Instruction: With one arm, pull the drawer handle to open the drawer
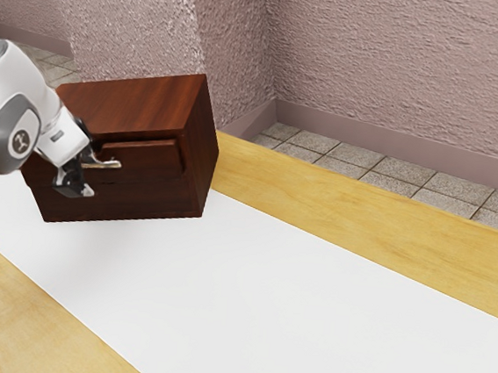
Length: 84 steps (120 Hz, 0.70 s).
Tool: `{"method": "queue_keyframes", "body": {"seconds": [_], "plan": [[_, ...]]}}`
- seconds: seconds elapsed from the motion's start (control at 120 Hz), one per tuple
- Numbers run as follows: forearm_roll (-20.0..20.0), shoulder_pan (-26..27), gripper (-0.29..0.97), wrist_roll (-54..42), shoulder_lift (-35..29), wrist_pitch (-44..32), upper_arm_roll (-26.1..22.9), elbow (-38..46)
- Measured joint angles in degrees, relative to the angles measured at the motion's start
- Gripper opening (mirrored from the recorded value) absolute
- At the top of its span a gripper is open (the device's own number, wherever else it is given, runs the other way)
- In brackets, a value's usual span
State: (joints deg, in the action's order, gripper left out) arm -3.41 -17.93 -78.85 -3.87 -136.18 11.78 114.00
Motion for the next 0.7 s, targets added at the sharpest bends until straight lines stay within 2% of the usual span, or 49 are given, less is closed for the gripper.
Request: {"method": "queue_keyframes", "body": {"seconds": [0.417,0.7], "plan": [[0.65,-0.08,0.31,-0.13,-1.00,-0.22,-0.63,1.10],[0.76,0.12,0.26,-0.11,-6.12,-0.26,-0.61,5.98]]}}
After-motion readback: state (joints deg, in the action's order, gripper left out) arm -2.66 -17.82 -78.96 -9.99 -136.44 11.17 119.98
